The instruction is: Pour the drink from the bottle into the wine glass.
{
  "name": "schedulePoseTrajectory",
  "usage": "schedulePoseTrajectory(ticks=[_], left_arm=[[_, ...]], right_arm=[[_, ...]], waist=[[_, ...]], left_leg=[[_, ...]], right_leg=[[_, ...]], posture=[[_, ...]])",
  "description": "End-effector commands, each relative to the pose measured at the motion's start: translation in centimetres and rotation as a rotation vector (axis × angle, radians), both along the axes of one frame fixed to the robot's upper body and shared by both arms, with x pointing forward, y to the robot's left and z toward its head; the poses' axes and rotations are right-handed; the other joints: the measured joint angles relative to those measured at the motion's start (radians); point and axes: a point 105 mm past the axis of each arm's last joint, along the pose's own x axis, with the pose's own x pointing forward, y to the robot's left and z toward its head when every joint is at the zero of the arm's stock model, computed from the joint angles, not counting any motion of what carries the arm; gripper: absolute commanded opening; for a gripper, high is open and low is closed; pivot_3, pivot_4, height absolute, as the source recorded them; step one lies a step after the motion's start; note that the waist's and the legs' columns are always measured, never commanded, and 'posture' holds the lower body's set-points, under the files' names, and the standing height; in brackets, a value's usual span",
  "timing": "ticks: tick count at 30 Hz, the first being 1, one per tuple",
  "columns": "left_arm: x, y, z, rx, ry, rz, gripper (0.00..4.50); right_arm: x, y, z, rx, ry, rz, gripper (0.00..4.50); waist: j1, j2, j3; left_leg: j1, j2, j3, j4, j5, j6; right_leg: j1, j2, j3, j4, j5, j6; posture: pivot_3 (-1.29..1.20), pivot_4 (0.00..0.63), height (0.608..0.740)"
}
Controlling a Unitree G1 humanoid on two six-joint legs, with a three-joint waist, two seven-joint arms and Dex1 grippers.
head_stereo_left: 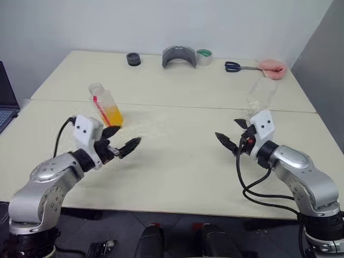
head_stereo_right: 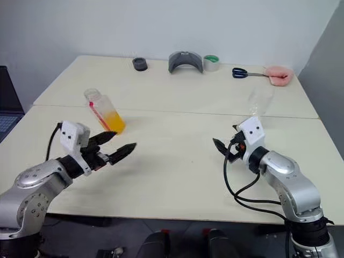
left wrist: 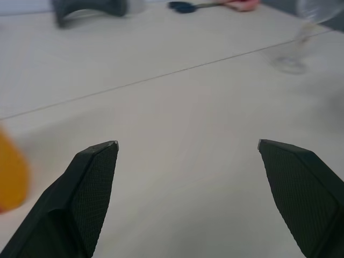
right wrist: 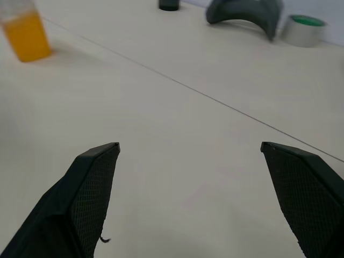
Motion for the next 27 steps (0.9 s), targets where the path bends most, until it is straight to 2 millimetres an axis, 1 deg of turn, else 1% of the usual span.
schedulePoseTrajectory(ticks=[1,3,5,7,9,13,16,21,24,27], left_arm=[[-0.9,-1.7,1.2,0.012,0.010,-0.152,4.48],[-1.1,-2.1,1.6,0.027,0.013,-0.208,4.48],[-1.1,-2.4,2.1,0.033,0.007,-0.244,4.48],[-0.9,-2.6,2.7,0.026,-0.014,-0.253,4.48],[-0.2,-2.5,3.1,0.022,-0.041,-0.230,4.48],[0.1,-2.5,3.1,0.019,-0.044,-0.227,4.48],[0.0,-2.7,2.9,0.015,-0.038,-0.230,4.48],[-0.7,-3.5,2.6,-0.006,-0.010,-0.271,4.48],[-1.2,-3.8,2.5,-0.011,0.005,-0.296,4.48],[-1.2,-3.8,2.5,-0.009,0.007,-0.295,4.48]], right_arm=[[1.1,-1.9,-1.1,-0.011,-0.042,-0.106,4.50],[2.1,-2.8,-1.9,0.004,-0.034,-0.175,4.50],[3.0,-3.7,-2.1,0.036,-0.033,-0.239,4.50],[3.9,-4.1,-2.4,0.080,-0.034,-0.277,4.50],[4.8,-4.2,-2.7,0.119,-0.033,-0.301,4.50],[6.1,-4.5,-2.7,0.151,-0.048,-0.329,4.50],[7.1,-5.1,-2.7,0.195,-0.044,-0.370,4.50],[8.3,-6.3,-2.5,0.242,-0.058,-0.430,4.50],[8.9,-6.3,-2.2,0.252,-0.076,-0.438,4.50],[9.4,-5.9,-1.9,0.254,-0.089,-0.429,4.50]], waist=[[-0.003,0.000,0.000],[-0.012,0.000,0.000],[-0.019,0.001,0.000],[-0.022,0.001,0.000],[-0.023,0.001,0.000],[-0.022,0.001,0.000],[-0.022,0.001,0.000],[-0.023,0.001,0.000],[-0.023,0.001,0.000],[-0.024,0.001,0.000]], left_leg=[[0.000,0.000,0.000,0.000,0.000,0.000],[0.001,0.000,0.002,-0.001,0.000,0.000],[0.001,0.000,0.002,-0.001,0.000,0.000],[0.001,0.000,0.002,-0.001,0.000,0.000],[0.001,0.000,0.002,-0.001,0.000,0.000],[0.001,0.000,0.003,-0.001,0.000,0.000],[0.001,0.000,0.003,-0.001,0.000,0.000],[0.001,0.000,0.003,-0.001,0.000,0.000],[0.001,0.000,0.003,-0.001,0.000,0.000],[0.001,0.000,0.003,-0.001,0.000,0.000]], right_leg=[[0.000,0.000,0.000,0.000,0.000,0.000],[0.000,0.000,0.001,0.000,0.000,-0.001],[-0.001,0.000,0.002,0.000,0.000,-0.001],[-0.001,0.000,0.002,0.001,0.001,-0.001],[0.000,0.000,0.002,0.001,0.001,-0.001],[0.000,0.000,0.002,0.001,0.001,-0.002],[-0.001,0.000,0.002,0.000,0.001,-0.002],[-0.001,0.000,0.002,0.001,0.001,-0.002],[-0.001,0.000,0.002,0.001,0.001,-0.002],[-0.001,0.000,0.003,0.001,0.001,-0.002]], posture=[[0.00,0.150,0.740],[0.00,0.150,0.740],[0.00,0.150,0.740],[0.00,0.150,0.740],[0.00,0.150,0.740],[0.00,0.150,0.740],[0.00,0.150,0.740],[0.00,0.150,0.740],[0.00,0.150,0.740],[0.00,0.150,0.740]])
